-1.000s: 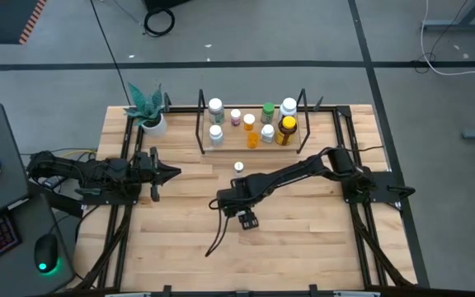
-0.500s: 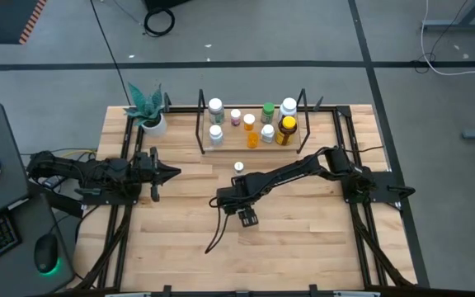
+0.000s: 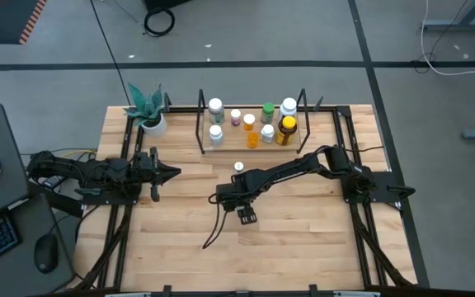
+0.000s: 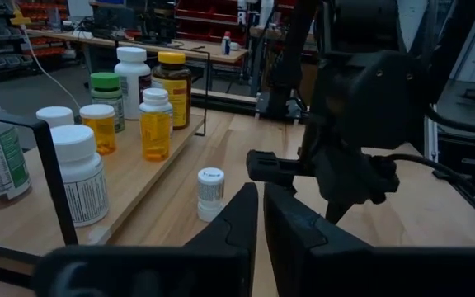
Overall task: Pick and place medicine bottles onto shelf by color
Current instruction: Close the yellow pill bottle
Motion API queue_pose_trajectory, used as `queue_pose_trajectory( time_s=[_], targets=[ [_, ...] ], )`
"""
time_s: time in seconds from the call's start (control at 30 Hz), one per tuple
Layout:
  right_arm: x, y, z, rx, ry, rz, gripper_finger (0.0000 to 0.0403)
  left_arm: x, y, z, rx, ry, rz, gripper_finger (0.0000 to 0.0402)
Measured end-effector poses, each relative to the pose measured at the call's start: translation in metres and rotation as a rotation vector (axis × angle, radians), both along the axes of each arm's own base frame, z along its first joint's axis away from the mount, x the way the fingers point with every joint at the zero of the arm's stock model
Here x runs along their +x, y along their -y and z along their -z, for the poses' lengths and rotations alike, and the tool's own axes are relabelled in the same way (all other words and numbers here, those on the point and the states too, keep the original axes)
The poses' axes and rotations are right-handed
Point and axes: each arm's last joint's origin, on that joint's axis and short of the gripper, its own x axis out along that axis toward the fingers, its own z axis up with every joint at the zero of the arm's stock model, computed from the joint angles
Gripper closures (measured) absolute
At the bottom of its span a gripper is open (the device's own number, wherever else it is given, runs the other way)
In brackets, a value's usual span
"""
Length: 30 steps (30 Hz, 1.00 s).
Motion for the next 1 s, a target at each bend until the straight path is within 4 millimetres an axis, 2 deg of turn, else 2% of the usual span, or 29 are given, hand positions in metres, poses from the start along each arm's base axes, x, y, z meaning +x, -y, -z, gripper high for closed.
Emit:
queue_pose_trajectory(
  time_s=[0.2,0.47,0.7,1.0],
  targets=[
    [-0.001,0.0,-0.002,0.001,-0.004,-0.001,0.0094,0.0,0.0,0.0,0.0,0.0,0.0,0.0375],
    [0.0,0.011,-0.003,0.004,-0.004,0.023,0.0096,0.0,0.0,0.0,0.0,0.0,0.0,0.0366],
    [0.001,0.013,-0.003,0.02,0.003,0.025,0.0098,0.0,0.0,0.0,0.0,0.0,0.0,0.0375],
    [-0.002,0.015,0.012,0.023,0.017,0.033,0.0119,0.0,0.0,0.0,0.0,-0.001,0.0,0.0369]
  ],
)
